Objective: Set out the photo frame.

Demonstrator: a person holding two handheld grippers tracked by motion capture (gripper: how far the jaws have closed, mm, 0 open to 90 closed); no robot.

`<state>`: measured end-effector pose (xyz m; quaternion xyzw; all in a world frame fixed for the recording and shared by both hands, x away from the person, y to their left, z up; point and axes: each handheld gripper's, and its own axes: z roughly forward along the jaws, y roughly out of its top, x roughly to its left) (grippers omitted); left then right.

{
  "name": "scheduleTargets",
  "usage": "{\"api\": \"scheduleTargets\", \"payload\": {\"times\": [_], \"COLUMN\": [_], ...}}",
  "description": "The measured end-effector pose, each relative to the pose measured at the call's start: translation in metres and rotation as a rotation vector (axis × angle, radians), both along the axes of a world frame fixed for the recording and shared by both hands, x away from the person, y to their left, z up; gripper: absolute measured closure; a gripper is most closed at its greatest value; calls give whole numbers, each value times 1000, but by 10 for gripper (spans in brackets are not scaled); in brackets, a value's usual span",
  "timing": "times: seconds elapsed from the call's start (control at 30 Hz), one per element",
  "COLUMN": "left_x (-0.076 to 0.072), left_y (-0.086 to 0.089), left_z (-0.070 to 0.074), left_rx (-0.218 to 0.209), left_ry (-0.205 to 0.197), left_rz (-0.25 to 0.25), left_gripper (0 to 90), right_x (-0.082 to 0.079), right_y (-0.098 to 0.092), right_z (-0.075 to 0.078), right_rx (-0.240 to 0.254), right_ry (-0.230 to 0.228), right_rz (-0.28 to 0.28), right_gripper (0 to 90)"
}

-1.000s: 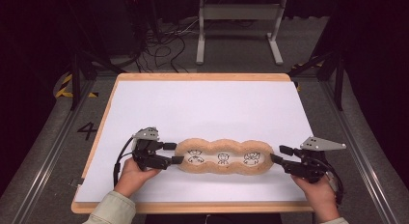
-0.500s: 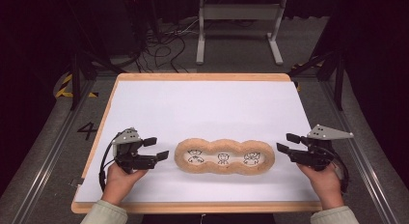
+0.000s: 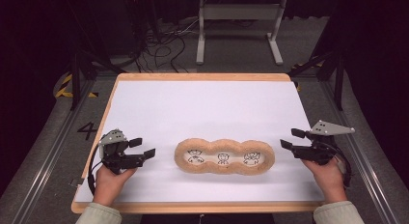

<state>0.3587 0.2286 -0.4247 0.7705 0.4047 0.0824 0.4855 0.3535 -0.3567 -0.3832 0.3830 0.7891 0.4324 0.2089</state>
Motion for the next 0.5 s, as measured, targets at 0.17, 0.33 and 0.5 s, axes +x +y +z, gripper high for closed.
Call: {"api": "scheduleTargets", "payload": {"times": [0.17, 0.33, 0.5], "left_x": [4, 7, 9], "left_y": [7, 10, 7], "left_z": [-7, -13, -19], "left_rx": [-3, -6, 20], "left_ry": [34, 56, 77], "left_rz": [23, 43, 31], "left_gripper": [242, 239, 237], "right_x": [5, 8, 11], "right_y": [-5, -7, -9], "right_z": [-7, -16, -26], "right_rx": [-3, 0, -1], "right_ry": [10, 21, 38], "right_rz": [-22, -40, -43], "right_gripper": [322, 298, 293]}}
